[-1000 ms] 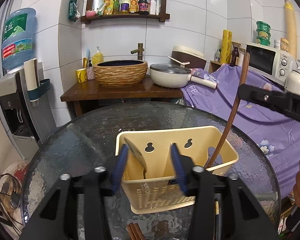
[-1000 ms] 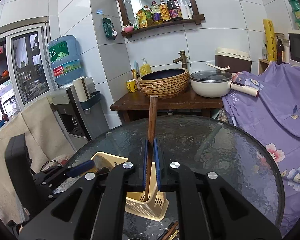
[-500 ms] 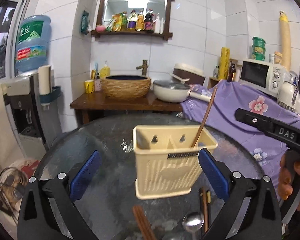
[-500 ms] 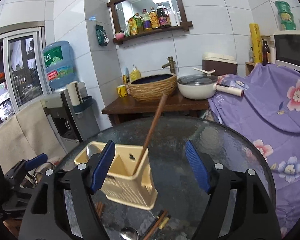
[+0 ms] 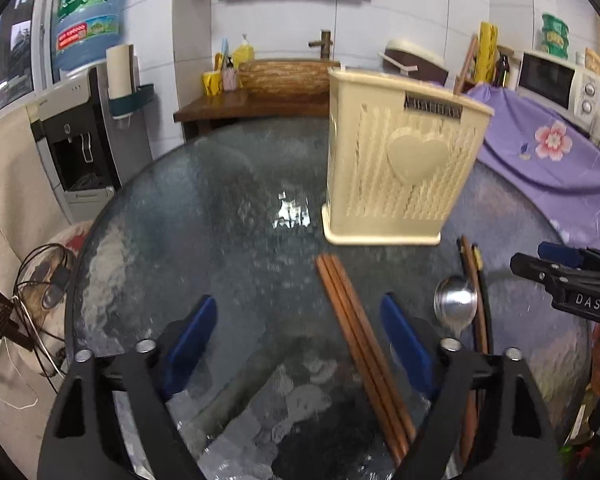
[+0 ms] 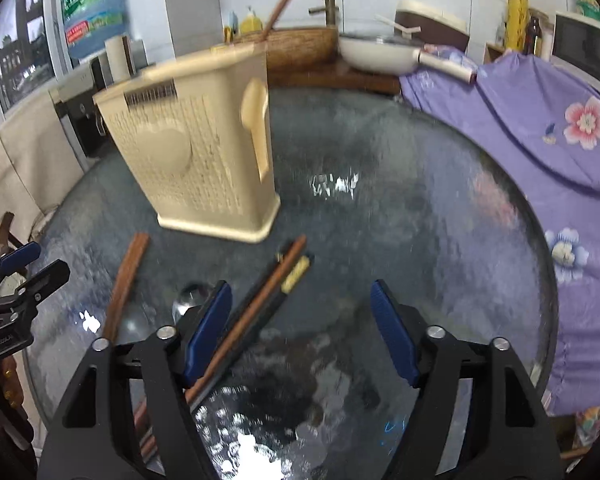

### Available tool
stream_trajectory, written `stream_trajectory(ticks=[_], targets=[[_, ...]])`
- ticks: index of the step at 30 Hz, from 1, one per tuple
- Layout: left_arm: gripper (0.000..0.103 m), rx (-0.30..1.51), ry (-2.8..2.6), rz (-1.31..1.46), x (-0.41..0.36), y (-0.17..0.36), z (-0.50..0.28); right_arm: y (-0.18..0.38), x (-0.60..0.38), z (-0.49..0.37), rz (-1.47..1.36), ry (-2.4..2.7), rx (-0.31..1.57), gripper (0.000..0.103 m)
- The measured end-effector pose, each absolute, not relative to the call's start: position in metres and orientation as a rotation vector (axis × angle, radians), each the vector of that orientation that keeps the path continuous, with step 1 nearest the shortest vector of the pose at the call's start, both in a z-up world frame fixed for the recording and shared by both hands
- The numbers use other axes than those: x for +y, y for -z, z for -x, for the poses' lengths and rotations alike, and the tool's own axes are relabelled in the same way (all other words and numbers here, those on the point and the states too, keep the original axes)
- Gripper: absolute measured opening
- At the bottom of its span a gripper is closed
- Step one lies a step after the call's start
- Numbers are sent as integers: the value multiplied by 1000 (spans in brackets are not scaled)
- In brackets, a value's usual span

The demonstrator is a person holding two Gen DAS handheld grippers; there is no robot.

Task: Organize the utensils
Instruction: 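Open both tools and move them back toward the utensils on the table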

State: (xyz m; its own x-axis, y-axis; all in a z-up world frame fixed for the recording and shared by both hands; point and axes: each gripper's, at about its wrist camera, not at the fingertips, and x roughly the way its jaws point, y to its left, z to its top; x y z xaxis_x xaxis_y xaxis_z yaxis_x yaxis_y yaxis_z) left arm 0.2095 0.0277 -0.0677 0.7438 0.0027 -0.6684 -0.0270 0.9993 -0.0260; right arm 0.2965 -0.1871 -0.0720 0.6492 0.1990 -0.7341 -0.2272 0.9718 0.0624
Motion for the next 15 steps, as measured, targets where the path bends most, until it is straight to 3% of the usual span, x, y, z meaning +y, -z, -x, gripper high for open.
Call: stream_trajectory(ticks=[2, 7, 15], targets=[[67, 761, 1, 34, 25, 75, -209, 82, -184, -293, 49, -246, 854, 60], [60, 799, 41, 7, 13, 87, -205, 94, -174, -288, 74, -250, 880, 59], [60, 819, 62, -35, 2, 96, -204, 103, -156, -284, 129, -254, 888, 59]])
